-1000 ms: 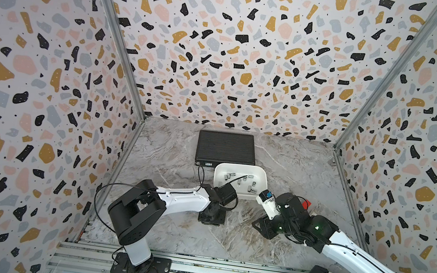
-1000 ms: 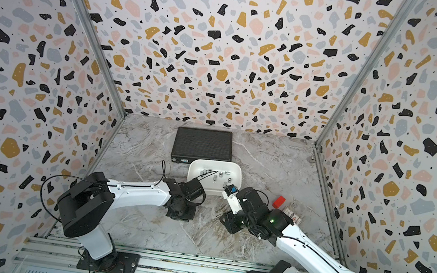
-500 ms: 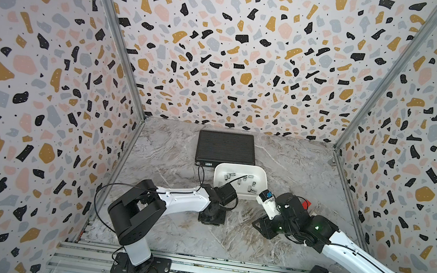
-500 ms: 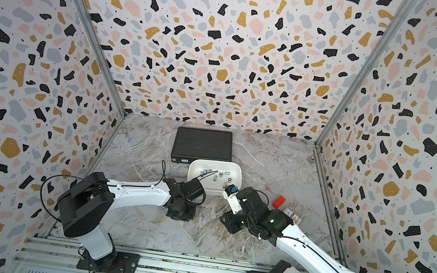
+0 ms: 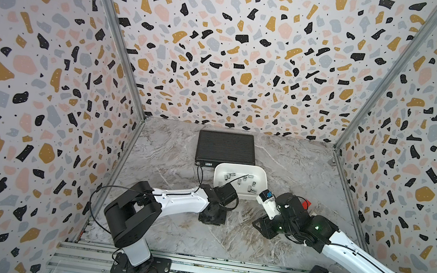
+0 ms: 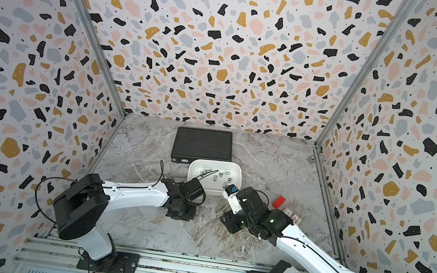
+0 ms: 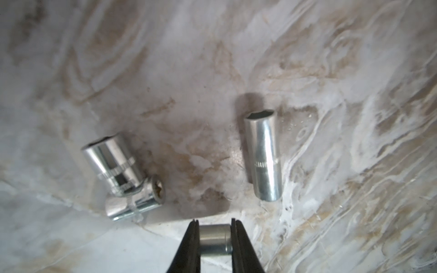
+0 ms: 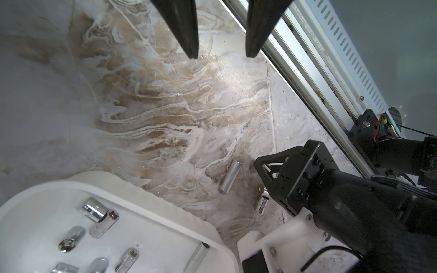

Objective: Put the socket on the desktop into the storage box
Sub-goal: Pick up the socket head at the center of the board, then place the socket head in the storage box.

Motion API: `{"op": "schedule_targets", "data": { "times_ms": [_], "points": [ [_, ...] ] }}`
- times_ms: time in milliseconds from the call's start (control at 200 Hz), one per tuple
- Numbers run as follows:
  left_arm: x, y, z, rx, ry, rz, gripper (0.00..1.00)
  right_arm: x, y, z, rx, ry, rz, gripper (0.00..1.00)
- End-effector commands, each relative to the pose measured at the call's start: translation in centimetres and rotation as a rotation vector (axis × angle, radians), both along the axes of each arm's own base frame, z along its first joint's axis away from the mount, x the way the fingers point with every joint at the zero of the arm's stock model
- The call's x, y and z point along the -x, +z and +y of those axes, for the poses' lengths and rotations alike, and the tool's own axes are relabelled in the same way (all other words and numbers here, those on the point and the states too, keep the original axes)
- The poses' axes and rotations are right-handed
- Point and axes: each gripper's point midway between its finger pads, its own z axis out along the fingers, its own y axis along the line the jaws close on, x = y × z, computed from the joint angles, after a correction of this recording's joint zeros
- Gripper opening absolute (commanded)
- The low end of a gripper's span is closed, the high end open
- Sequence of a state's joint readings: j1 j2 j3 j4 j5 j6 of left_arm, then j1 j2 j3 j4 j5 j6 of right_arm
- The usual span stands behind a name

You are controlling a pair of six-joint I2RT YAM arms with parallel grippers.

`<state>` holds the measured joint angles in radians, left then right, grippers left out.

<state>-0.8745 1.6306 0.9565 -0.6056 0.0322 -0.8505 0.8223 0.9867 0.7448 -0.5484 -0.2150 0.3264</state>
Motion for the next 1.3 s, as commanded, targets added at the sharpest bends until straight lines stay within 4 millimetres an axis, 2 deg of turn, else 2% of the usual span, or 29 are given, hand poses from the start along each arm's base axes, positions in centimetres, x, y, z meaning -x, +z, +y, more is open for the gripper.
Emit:
{"op": "schedule_targets", "data": {
  "times_ms": [0,350,516,766,886,1297],
  "points": [
    [-0.4,1.3,0.3,-0.011,-0.033,-0.052,0.06,-0.2,0.4,0.1,-0.006,-0.013,-0.006,0.38],
    [-1.4,4.4,0.4,0.0,-0.07,-0.14,0.06,-1.1,1.2,0.7,-0.048,-0.039,0.011,0.38],
    [-2.9,6.5,-0.3,0.009,-0.095,-0.189,0.06,-1.9,1.5,0.6,-0.067,-0.074,0.022,0.38],
    [-7.1,9.8,-1.5,0.058,-0.1,-0.245,0.07,-3.9,2.0,-0.2,-0.091,-0.153,0.051,0.38],
    [-9.3,10.6,-2.2,0.07,-0.107,-0.256,0.07,-5.1,2.5,-0.6,-0.103,-0.188,0.051,0.38],
    [-15.5,10.1,-3.8,0.091,-0.094,-0.234,0.07,-8.5,3.0,-1.5,-0.125,-0.267,0.07,0.38]
  ]
}}
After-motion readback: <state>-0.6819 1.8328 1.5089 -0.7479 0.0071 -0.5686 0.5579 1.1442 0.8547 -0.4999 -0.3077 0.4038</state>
